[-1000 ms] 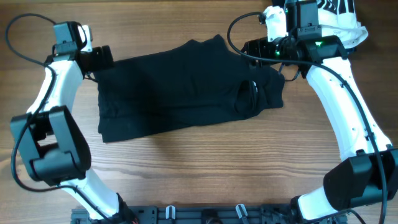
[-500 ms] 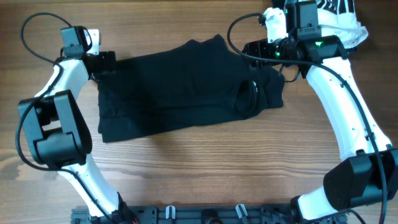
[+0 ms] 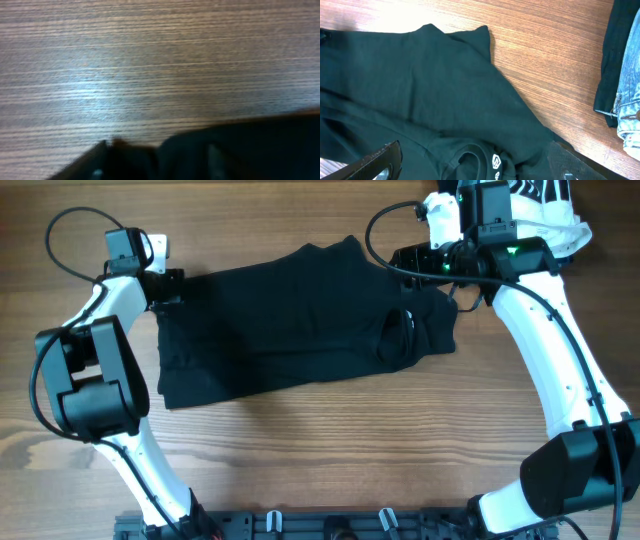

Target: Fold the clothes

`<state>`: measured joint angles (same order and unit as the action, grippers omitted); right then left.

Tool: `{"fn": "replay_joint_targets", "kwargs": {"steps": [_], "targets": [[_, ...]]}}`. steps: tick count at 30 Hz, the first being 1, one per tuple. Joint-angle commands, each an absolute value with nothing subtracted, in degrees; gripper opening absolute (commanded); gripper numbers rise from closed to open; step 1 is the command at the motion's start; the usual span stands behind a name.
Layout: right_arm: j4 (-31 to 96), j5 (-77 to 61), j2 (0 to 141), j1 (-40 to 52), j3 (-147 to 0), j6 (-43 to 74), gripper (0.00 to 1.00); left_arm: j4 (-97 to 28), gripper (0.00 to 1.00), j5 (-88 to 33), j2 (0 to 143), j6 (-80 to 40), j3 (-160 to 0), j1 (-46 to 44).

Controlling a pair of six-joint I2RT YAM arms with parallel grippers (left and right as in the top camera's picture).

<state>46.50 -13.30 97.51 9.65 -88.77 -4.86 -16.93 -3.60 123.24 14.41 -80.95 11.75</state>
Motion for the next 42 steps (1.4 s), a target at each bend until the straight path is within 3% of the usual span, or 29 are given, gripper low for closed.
{"fn": "replay_joint_targets", "kwargs": {"steps": [1, 2, 6, 12, 28, 42], "targets": [[46.2, -14.0, 98.1, 9.5, -89.5, -5.9, 0.94, -17.0, 0.39, -3.4, 126.3, 14.8, -81.5, 11.9], [46.0, -14.1, 98.2, 9.5, -89.5, -5.9, 0.93, -17.0, 0.35, -3.4, 126.3, 14.8, -81.5, 11.9], [44.4, -14.1, 98.9, 9.5, -89.5, -5.8, 0.9, -16.7, 0.04, -2.2, 126.3, 14.3, -81.5, 11.9], [37.5, -14.4, 102.7, 9.5, -89.5, -4.3, 0.85, -19.8, 0.04, 4.6, 124.1, 9.6, -81.5, 11.9], [4.2, -25.1, 124.4, 13.4, -89.9, 9.0, 0.83, -30.6, 0.04, 4.6, 112.9, 6.8, -81.5, 9.3], [1.1, -14.2, 133.0, 15.5, -93.4, 10.5, 0.82, -31.4, 0.04, 4.6, 112.9, 6.8, -81.5, 5.8]]}}
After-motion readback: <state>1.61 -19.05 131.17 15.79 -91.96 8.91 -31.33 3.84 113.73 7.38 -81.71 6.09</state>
